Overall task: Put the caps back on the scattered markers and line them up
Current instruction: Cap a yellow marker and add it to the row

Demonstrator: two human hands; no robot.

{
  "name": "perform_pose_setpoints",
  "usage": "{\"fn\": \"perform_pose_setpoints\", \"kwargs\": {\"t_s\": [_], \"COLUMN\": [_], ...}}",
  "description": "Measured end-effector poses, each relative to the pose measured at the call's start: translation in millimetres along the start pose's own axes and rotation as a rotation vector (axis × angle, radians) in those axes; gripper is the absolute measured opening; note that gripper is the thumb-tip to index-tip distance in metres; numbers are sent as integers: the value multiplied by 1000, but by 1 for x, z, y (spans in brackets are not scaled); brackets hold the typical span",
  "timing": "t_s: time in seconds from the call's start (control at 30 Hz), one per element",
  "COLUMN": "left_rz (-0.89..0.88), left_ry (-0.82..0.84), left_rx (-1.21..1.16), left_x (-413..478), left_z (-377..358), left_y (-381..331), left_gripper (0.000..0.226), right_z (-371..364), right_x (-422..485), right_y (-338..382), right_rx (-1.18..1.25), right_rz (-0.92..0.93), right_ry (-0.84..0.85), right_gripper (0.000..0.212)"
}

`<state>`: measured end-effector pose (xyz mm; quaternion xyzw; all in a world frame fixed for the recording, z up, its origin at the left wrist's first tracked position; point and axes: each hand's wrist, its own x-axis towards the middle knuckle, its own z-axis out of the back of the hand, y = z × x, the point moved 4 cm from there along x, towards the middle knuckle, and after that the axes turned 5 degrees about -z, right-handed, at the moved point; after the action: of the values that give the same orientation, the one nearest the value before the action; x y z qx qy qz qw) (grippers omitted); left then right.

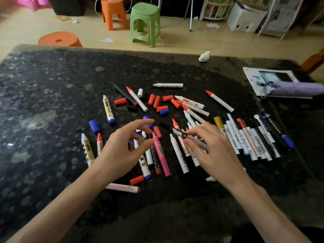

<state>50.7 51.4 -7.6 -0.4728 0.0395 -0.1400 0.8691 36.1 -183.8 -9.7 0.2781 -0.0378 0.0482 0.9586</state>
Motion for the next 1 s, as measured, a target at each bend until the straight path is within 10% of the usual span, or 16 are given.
{"fn": "perform_pose_setpoints", "kwargs": {"t_s": [0.17,0.33,1.0], "left_rz": [216,298,242], "left_ry": [55,19,-29], "left_rx": [-479,-931,-582], "left_x": [1,0,-1], "left_z": [-10,-18,-6], "left_y": [7,-8,-4], "left_gripper": [82,51,64], "right_z": [25,40,38], "right_x": [1,-3,3], "right_y": [-62,-104,-136], "right_rx": [-184,-302,-283], "right_rz": [-412,-598,-665], "right_ry": [-198,-291,-407], "right_gripper": [26,30,21]}}
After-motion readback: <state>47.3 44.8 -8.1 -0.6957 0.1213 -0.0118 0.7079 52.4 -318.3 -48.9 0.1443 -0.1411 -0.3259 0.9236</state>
